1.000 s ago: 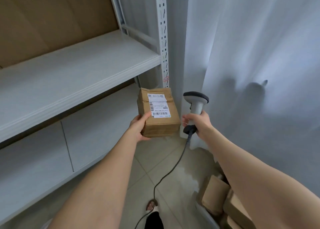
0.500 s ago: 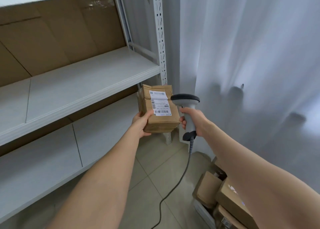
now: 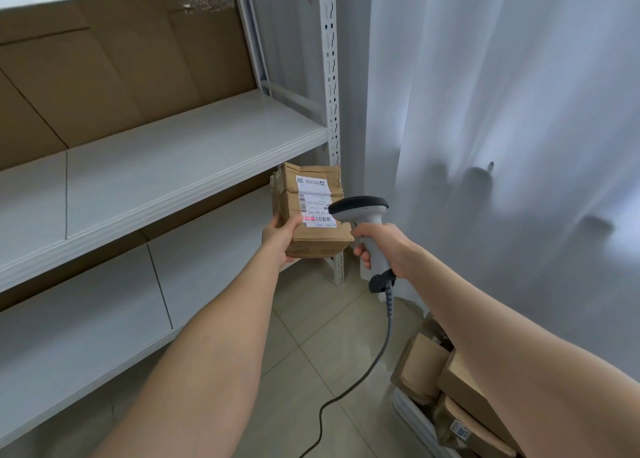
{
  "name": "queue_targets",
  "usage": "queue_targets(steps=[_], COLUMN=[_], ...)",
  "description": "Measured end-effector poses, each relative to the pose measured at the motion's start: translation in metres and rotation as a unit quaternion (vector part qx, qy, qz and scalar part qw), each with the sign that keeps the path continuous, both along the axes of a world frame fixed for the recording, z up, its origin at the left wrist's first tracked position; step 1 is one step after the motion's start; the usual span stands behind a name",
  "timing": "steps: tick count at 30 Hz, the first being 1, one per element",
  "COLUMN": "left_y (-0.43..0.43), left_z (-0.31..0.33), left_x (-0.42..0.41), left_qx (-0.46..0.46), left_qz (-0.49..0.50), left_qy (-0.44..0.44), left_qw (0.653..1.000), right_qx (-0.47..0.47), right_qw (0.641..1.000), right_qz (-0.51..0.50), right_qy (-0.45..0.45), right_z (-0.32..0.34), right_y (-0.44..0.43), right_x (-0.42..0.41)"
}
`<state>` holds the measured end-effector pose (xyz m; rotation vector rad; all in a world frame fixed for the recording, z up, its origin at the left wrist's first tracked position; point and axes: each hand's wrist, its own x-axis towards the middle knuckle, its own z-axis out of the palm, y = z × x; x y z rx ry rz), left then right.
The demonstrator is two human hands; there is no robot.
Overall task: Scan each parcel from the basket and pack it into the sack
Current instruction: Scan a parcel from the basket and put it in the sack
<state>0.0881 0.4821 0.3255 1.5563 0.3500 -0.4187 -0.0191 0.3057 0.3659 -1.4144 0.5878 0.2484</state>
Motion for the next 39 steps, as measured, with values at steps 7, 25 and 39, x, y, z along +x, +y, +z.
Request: queue_targets(steps=[7,25,39], left_y=[-0.002,0.002,0.008], left_z=[-0.002,-0.008,-0.006], left_x=[0.003,0.017,0.018], left_qx=[0.007,0.025,0.027], left_qz=[0.008,0.012,0.009], left_qy=[-0.015,-0.016,-0.017], left_qw=[1.0,0.999,0.999], right_qx=[-0.005,-0.029,-0.048], right_qw=[1.0,0.999,0.999], right_qz=[-0.014,-0.011,0.001], right_qy=[0.015,0.018,0.001], right_z=[0.007,0.012,0.017], right_y=[0.007,0.006,0.017], right_x=[-0.003,0.004,0.007])
